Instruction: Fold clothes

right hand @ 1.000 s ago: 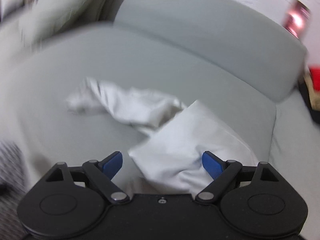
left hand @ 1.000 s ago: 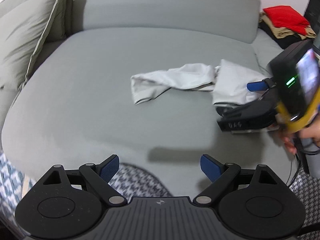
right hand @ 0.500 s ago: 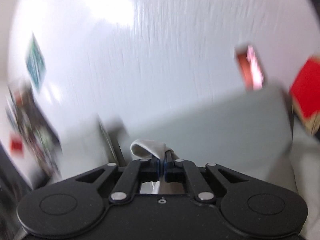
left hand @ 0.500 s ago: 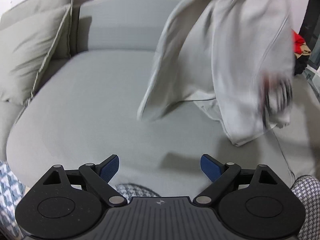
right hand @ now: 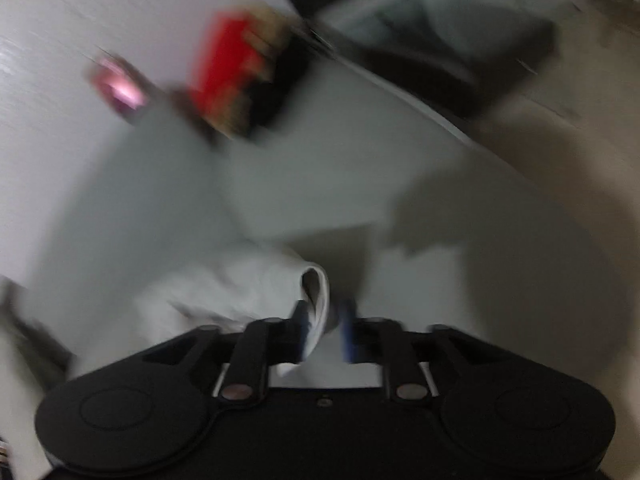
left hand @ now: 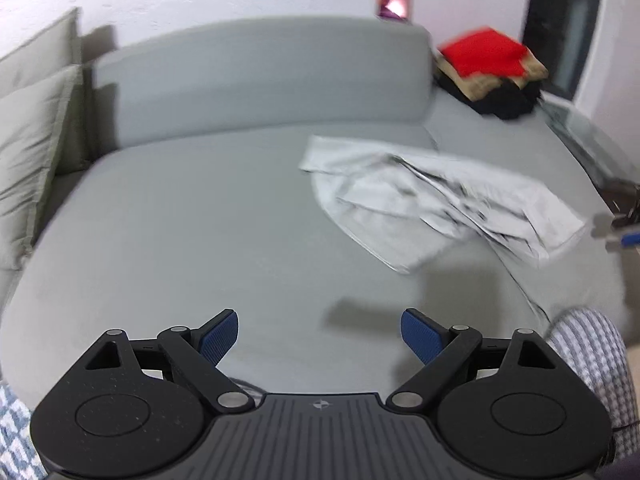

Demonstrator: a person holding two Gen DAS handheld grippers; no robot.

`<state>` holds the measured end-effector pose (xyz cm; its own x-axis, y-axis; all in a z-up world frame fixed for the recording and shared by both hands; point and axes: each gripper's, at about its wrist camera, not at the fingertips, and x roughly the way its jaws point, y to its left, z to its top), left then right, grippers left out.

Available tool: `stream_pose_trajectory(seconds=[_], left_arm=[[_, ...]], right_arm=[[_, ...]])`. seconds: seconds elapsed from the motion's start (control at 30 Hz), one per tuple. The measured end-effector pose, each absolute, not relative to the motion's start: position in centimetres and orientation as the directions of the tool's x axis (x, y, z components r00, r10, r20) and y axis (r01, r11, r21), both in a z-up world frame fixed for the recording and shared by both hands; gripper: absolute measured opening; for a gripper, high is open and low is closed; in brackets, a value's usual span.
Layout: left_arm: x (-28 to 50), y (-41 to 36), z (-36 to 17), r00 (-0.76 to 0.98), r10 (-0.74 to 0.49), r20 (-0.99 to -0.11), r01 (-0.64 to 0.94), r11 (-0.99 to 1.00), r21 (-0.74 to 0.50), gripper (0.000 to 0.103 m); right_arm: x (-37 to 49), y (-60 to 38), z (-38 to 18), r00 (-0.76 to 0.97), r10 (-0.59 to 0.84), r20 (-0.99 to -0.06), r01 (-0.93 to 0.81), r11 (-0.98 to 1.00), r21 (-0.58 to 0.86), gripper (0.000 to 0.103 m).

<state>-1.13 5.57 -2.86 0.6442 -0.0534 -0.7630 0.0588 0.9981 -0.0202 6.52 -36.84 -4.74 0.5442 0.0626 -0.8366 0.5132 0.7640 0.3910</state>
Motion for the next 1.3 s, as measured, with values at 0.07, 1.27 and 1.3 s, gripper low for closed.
stream_pose_trajectory(seconds=[0.07,1.27,1.3], left_arm=[[0.1,4.5,-3.2,0.622,-0.091,-0.777,0.085,0.995,-0.048,0.089],[5.3,4.8,-3.8,0.621,-0.087,-0.779,0.023,0.995,-0.093,0.086],[5.2,4.9,-3.8,0.622,-0.087,-0.778,0.022,0.995,-0.093,0.086]], right_arm=[[5.7,-37.2,-5.8,0.553,0.067,-0.831,0.484,0.786,0.385,0.029],[22.0,-14.8,-12.4,0.644,0.137,-0.753,-0.210,0.978,-0.002,0.005],[21.9,-15.1,-12.0,0.645,0.143,-0.751,-0.194,0.981,0.020,0.005]])
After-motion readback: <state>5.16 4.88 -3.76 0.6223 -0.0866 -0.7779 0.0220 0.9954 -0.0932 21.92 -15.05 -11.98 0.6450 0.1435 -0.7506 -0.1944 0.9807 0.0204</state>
